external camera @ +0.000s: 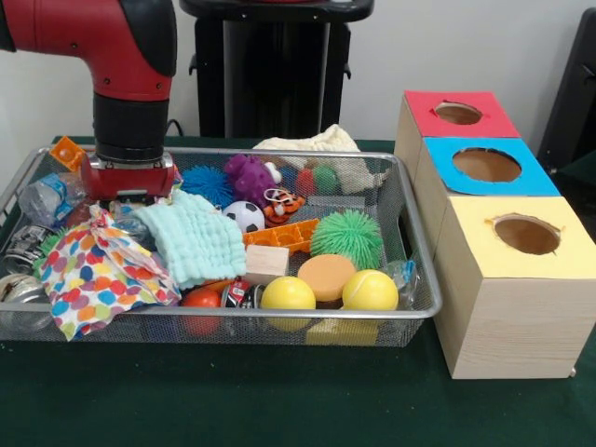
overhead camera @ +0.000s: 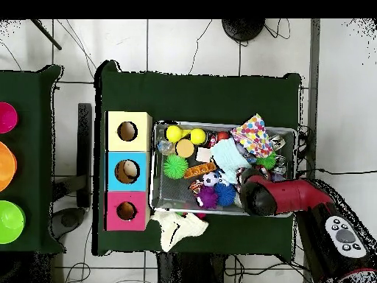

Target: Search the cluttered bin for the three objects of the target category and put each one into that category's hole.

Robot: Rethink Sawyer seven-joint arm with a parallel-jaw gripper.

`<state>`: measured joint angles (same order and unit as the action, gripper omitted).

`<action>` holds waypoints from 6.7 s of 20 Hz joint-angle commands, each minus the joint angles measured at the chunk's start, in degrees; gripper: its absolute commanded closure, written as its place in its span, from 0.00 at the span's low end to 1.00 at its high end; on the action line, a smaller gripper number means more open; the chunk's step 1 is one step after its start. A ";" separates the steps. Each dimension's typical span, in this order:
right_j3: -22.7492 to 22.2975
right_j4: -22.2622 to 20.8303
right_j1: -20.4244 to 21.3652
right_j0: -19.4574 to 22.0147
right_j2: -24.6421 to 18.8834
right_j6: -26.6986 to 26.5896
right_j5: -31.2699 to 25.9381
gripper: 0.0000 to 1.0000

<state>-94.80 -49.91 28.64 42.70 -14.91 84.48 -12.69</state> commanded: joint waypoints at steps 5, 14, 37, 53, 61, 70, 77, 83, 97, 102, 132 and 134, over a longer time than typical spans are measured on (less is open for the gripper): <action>-8.75 4.86 -4.44 -2.76 2.80 9.31 -1.71 0.00; -11.70 9.32 0.32 -3.62 2.43 6.90 -5.31 0.00; -21.47 20.67 12.61 -9.67 3.31 8.63 -10.86 0.00; -21.60 21.54 5.83 -15.36 8.35 13.10 -1.06 0.00; -15.22 27.18 8.83 -15.55 3.73 7.40 -12.03 0.00; -18.30 33.06 18.72 -15.59 2.73 4.75 -19.94 0.00; -19.48 35.93 23.98 -16.64 3.17 4.58 -24.51 0.00; -21.77 36.93 25.13 -16.81 3.73 5.28 -22.27 0.00; -17.47 33.96 12.91 -18.36 5.16 7.49 -11.96 0.00; -15.53 33.67 9.69 -18.85 5.77 7.25 -10.28 0.00; -15.45 40.28 25.00 -22.09 5.13 5.14 -31.04 0.00; -15.64 40.55 24.94 -21.61 4.82 5.00 -30.62 0.00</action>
<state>-114.72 -12.16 50.34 20.79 -7.54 84.48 -38.72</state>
